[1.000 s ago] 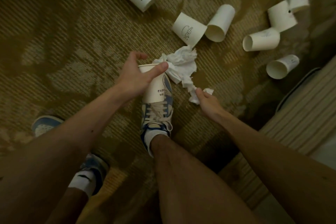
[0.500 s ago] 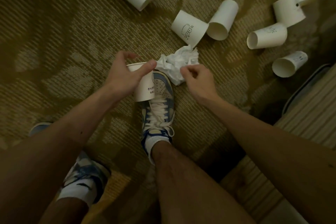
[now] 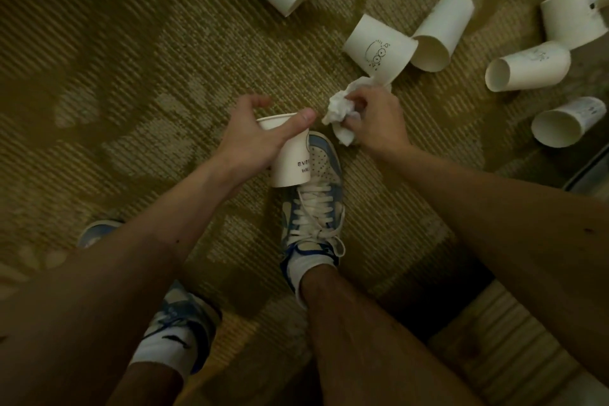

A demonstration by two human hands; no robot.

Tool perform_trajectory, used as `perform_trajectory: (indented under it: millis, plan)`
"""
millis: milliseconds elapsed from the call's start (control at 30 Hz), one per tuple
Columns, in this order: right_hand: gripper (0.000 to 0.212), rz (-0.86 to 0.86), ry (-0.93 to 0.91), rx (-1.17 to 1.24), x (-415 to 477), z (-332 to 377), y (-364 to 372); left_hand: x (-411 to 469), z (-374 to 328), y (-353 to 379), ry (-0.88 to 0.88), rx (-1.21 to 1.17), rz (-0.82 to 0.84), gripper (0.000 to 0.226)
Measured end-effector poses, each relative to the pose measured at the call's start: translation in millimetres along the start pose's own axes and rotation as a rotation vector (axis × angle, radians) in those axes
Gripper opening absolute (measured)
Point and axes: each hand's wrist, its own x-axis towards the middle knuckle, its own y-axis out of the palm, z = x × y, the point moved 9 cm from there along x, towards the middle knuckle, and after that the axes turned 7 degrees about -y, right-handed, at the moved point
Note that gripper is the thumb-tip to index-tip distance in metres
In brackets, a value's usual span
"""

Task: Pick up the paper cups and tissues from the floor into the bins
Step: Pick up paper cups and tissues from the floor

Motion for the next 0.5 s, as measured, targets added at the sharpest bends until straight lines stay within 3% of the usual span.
perform_trajectory:
  millis: [100, 200, 333, 400, 500]
  plan:
    - [0.025, -0.013, 0.087, 0.066, 4, 0, -8, -2, 1, 0, -0.04, -0.049, 0.044, 0.116]
    - [0.013, 0.02, 0.137, 0.292, 3, 15, -11, -3, -4, 0, -0.082, -0.147, 0.095, 0.119]
    - [0.019, 0.133, 0.254, 0.739, -10, 40, -6, -9, -24, 8, -0.125, -0.339, 0.25, 0.115]
    - [0.028, 0.199, 0.29, 0.862, -15, 50, -7, -14, -33, 10, -0.144, -0.392, 0.323, 0.11]
    - [0.017, 0.279, 0.285, 0.959, -19, 62, -13, -26, -43, 17, -0.157, -0.421, 0.485, 0.094]
